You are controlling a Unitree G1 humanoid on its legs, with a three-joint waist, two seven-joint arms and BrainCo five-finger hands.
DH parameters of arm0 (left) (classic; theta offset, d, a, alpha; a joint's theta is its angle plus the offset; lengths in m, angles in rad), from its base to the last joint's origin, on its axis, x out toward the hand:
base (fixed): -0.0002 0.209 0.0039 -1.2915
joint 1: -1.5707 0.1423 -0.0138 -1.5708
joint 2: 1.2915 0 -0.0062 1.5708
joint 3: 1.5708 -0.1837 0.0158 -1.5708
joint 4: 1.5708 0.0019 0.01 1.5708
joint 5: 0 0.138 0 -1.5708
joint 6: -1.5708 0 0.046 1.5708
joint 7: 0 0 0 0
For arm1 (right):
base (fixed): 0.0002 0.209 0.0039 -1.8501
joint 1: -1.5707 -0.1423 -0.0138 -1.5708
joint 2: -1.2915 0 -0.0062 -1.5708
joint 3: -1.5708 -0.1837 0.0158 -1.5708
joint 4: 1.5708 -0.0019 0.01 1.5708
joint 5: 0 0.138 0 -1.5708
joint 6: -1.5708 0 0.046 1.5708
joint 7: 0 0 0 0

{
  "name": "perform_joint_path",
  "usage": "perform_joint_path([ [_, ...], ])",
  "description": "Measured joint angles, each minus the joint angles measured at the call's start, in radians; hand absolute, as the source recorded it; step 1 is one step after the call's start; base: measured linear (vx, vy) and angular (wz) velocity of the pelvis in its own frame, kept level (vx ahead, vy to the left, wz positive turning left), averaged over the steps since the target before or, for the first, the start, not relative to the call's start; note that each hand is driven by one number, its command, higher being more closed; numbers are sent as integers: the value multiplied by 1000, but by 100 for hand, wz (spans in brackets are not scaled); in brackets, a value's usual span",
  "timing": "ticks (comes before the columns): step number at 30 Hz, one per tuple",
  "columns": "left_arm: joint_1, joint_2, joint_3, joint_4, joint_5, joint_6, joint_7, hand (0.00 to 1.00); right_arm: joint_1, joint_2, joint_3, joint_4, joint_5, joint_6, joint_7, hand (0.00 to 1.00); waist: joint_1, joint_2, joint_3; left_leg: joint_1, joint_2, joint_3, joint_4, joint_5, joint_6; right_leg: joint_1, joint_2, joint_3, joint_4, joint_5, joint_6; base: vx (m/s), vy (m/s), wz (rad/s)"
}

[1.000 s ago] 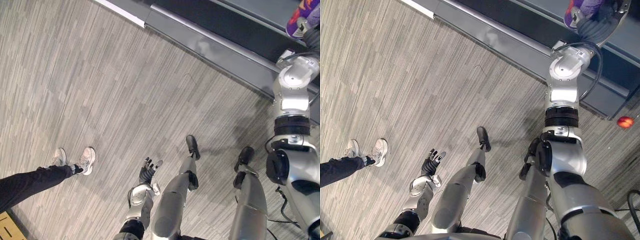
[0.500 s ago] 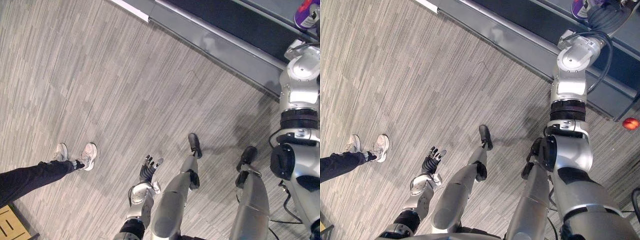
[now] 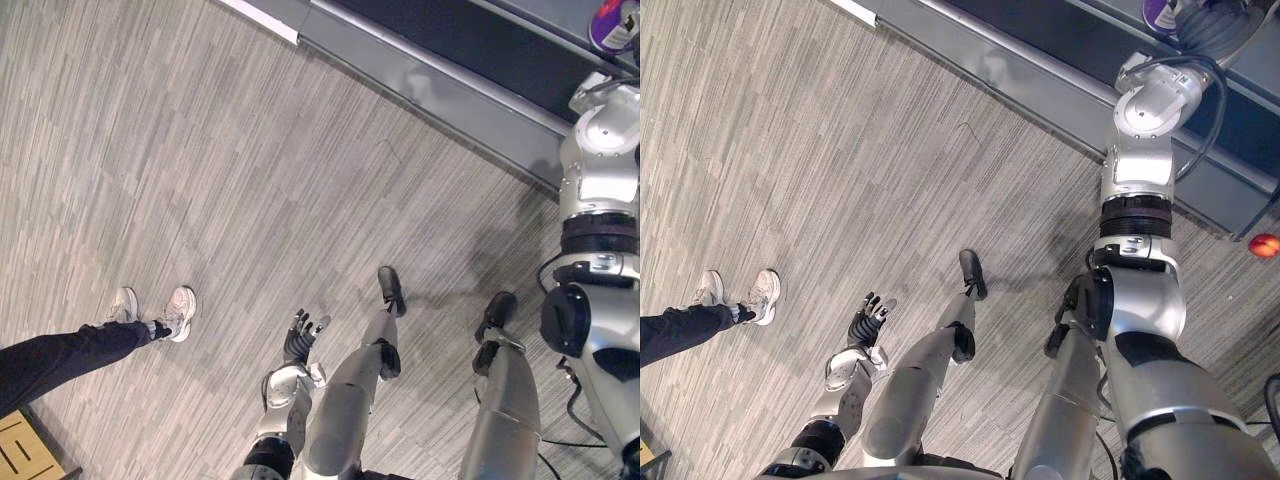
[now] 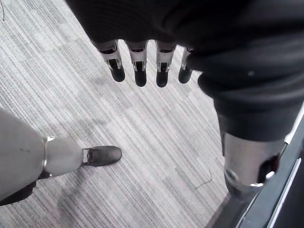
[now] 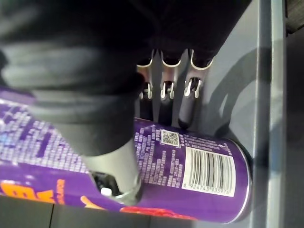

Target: Put the gum and the chips on the shelf.

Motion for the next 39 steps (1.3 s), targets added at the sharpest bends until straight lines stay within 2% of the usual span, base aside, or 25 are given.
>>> perform_joint_path([
  [13, 4, -8, 2, -37, -9, -4, -4, 0, -89, -88, 15, 0, 1, 6, 1, 100, -2, 0, 0, -25, -37, -1, 0, -5, 4, -42, -50, 3, 52, -17, 13, 26, 13, 8],
  [17, 4, -8, 2, -38, -9, -4, -5, 0, -89, -96, 44, 1, 1, 23, 1, 100, -3, 0, 0, -25, -40, -2, 0, -5, 4, -43, -54, 3, 59, -17, 13, 27, 4, 4],
  [25, 5, -9, 2, -38, -9, -5, -6, 0, -89, -95, 67, 1, 1, 23, 7, 100, -3, -1, 0, -27, -51, 3, 0, -12, 12, -53, -65, 9, 65, -20, 17, 0, 0, 0],
  [29, 11, -13, 2, -48, -9, -6, -6, 0, -89, -89, 66, 4, 1, 24, 6, 100, -14, -1, 1, -35, -58, 5, 0, -12, 13, -60, -74, 9, 66, -20, 17, 3, 6, 3],
  [30, 13, -14, 2, -48, -10, -6, -6, 0, -89, -83, 66, 4, 1, 24, 6, 0, -18, -1, 1, -35, -59, 5, 0, -12, 13, -60, -76, 9, 66, -20, 17, 0, 0, 0],
  [39, 36, -18, 0, -70, -11, -7, -9, 0, -85, -82, 83, 5, 1, 22, 9, 0, -20, -1, 1, -34, -62, 9, 0, -12, 13, -71, -78, 19, 80, -20, 17, 0, 0, 0],
])
